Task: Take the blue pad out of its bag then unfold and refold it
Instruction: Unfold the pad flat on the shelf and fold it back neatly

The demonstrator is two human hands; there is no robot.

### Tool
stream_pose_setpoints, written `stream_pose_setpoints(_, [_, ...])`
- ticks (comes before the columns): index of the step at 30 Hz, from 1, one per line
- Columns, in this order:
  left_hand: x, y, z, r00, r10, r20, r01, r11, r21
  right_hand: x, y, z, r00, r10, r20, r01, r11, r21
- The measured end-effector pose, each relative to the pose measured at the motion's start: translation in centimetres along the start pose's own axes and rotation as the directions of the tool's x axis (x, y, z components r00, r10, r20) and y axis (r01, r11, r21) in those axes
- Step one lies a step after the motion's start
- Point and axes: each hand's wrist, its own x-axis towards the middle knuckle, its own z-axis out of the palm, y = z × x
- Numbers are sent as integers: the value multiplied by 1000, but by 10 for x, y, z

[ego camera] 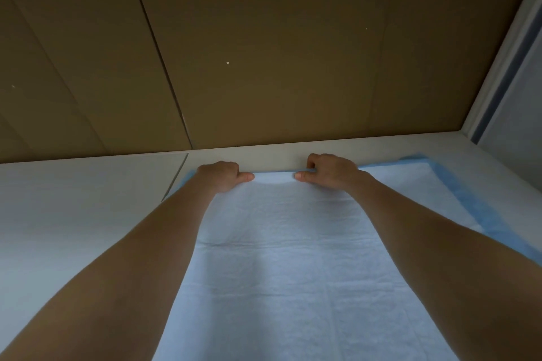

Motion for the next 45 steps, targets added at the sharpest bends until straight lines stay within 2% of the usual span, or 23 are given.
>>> stream_pose_setpoints(5, [-4,11,-4,998,-53,-20,55,992,113,-7,2,-4,1000,16,-13,-17,997,-73])
stream_pose_setpoints(7, [-10,23,-10,997,-30,-64,40,986,161,-16,8,-10,999,29,-41,-31,998,-59])
stream_pose_setpoints(9, [-15,42,-16,989,71,-133,-50,987,151,-26,17,-18,994,53,-94,-57,998,-42])
stream_pose_setpoints(13, [-24,99,-22,925,279,-258,-286,958,10,-48,45,-32,975,117,-188,-133,988,-75])
stream_pose_setpoints(15, [-30,130,-21,901,344,-265,-357,934,-1,-59,61,-37,969,150,-197,-168,983,-79])
stream_pose_setpoints(19, [-35,177,-13,885,398,-241,-412,911,-11,-73,90,-42,963,213,-163,-228,970,-80])
stream_pose_setpoints(24, [-31,214,-2,906,382,-183,-400,914,-73,-78,120,-41,966,216,-141,-227,972,-67])
stream_pose_setpoints(32, [-3,224,-6,953,285,-101,-295,950,-99,-64,134,-43,971,223,-90,-230,970,-76])
stream_pose_setpoints(36, [7,225,-1,963,246,-107,-257,961,-102,-59,139,-41,971,231,-63,-236,968,-89])
stream_pose_setpoints(41, [11,223,-11,959,273,-80,-283,945,-162,-64,146,-59,980,195,-44,-198,978,-66])
stream_pose_setpoints(45, [10,221,-24,952,289,-101,-306,920,-244,-69,147,-79,963,254,-89,-254,967,10])
